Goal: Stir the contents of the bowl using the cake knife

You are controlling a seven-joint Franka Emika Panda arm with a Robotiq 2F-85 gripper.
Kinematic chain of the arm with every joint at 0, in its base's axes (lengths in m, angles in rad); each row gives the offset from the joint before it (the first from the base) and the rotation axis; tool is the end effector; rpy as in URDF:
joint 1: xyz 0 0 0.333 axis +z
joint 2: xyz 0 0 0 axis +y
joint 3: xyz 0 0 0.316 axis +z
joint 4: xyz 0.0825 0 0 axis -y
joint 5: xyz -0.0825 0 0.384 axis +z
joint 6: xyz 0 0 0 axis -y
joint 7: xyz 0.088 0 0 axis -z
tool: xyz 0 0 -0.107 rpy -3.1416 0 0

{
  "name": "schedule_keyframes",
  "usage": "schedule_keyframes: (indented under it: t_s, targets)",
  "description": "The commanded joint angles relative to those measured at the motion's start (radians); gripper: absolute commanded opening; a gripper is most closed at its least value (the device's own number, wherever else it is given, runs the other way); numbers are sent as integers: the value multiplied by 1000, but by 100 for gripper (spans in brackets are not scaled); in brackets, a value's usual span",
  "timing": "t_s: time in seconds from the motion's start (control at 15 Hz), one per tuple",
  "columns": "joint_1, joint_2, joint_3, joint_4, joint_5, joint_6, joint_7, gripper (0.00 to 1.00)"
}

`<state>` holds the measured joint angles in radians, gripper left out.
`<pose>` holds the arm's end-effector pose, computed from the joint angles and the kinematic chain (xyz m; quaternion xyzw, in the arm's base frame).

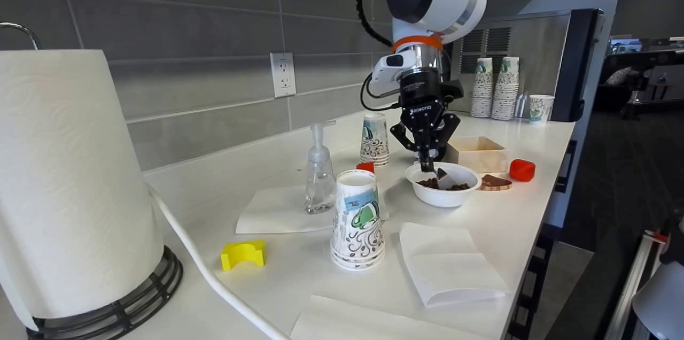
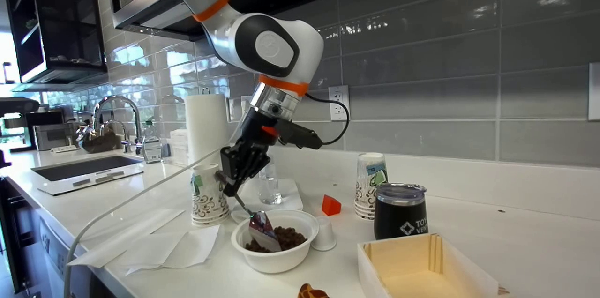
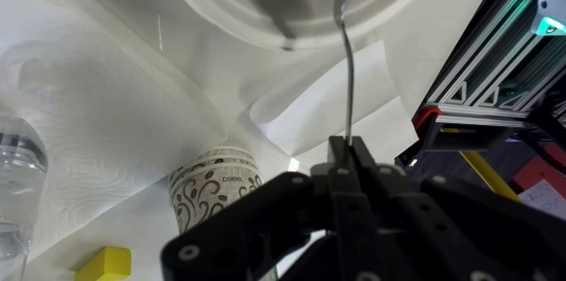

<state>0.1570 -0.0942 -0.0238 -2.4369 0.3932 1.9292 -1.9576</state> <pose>0.4191 0.0830 0.3171 -0.5716 -0.7779 -0.0080 0.2609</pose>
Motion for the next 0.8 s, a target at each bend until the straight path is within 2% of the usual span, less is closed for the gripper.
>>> schedule_keyframes:
  t_s: [0.0,0.73]
  targets:
    - [-42,13,5,43,27,-54,-49,1]
    - [-67,117,20,163,118,-199,-214,1]
